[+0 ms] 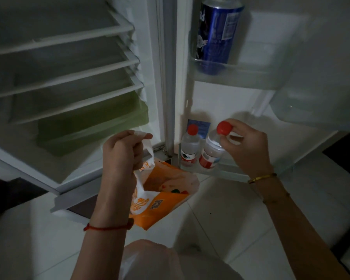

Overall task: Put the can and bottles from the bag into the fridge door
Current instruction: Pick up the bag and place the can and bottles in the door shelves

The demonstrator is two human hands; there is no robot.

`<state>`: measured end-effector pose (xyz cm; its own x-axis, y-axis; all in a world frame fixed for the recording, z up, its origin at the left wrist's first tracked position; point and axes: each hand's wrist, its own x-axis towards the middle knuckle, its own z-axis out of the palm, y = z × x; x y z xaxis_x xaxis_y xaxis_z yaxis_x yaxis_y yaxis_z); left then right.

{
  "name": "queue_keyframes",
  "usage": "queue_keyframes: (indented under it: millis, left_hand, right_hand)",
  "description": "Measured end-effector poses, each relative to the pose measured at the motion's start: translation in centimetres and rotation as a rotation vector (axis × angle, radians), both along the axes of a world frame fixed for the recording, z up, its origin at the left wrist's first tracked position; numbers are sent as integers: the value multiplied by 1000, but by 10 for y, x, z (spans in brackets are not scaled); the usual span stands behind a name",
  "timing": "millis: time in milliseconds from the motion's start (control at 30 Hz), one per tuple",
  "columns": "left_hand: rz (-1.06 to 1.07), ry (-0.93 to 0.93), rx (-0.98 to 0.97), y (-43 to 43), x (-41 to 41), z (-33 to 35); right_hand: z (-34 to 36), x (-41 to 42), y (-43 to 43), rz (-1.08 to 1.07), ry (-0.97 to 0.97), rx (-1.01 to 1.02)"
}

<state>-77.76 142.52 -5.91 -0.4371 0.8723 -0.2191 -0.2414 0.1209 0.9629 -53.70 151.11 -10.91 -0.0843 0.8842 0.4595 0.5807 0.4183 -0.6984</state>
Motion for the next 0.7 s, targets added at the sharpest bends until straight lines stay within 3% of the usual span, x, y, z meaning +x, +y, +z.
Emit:
queue_keyframes:
  millis: [400, 700]
  left_hand:
    - [46, -15, -21, 6, 45, -2]
    - [89, -27, -41, 2, 61, -5]
  right_hand:
    - [-17, 13, 57, 76, -74, -48]
    - [-61, 6, 62, -29, -205, -65]
